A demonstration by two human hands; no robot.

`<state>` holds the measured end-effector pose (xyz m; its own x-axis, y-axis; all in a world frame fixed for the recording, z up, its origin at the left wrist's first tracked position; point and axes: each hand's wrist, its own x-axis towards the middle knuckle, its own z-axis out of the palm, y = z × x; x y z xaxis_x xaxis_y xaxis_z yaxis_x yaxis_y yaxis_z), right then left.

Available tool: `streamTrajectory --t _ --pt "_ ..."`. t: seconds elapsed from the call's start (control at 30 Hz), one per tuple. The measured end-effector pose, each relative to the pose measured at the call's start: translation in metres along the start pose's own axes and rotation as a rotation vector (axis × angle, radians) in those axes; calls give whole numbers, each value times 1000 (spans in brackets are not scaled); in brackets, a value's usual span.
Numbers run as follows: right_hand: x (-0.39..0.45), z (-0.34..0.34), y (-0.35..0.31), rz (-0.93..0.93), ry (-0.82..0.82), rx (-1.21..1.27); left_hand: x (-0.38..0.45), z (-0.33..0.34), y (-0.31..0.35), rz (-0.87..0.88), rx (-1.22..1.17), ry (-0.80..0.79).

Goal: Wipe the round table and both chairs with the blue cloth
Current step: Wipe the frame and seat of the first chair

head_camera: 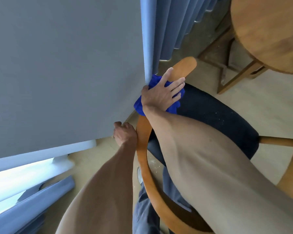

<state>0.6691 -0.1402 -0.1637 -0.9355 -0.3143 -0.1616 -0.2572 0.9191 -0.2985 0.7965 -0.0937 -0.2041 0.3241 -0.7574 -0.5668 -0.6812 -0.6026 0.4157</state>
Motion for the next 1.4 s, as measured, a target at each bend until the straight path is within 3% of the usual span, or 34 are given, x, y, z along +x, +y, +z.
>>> streamTrajectory --t 0.13,0.37,0.5,0.6,0.77,0.87,1.07,1.23,1.33,1.4 --pt "25 -10 -2 36 -32 64 7 3 50 5 -10 83" --pt "145 -36 4 144 -41 119 -9 58 154 220 137 89" --pt "202 -37 15 305 -196 284 -18 86 171 256 335 271" --pt "207 -34 14 338 -143 235 -20 87 170 248 376 304" --pt "201 -32 11 39 -172 -94 -20 87 170 249 351 296" --pt "201 -29 13 -114 -184 -97 -19 87 164 271 288 329" --pt "207 -37 3 -381 -357 -283 -19 77 164 225 -63 343" --pt "189 -48 -16 -571 -529 -506 -13 59 165 -10 -532 283" --pt "172 -51 -23 -680 -578 -544 7 41 158 -214 -673 107" --pt "150 -49 -30 -764 -610 -572 9 28 147 -374 -901 1"
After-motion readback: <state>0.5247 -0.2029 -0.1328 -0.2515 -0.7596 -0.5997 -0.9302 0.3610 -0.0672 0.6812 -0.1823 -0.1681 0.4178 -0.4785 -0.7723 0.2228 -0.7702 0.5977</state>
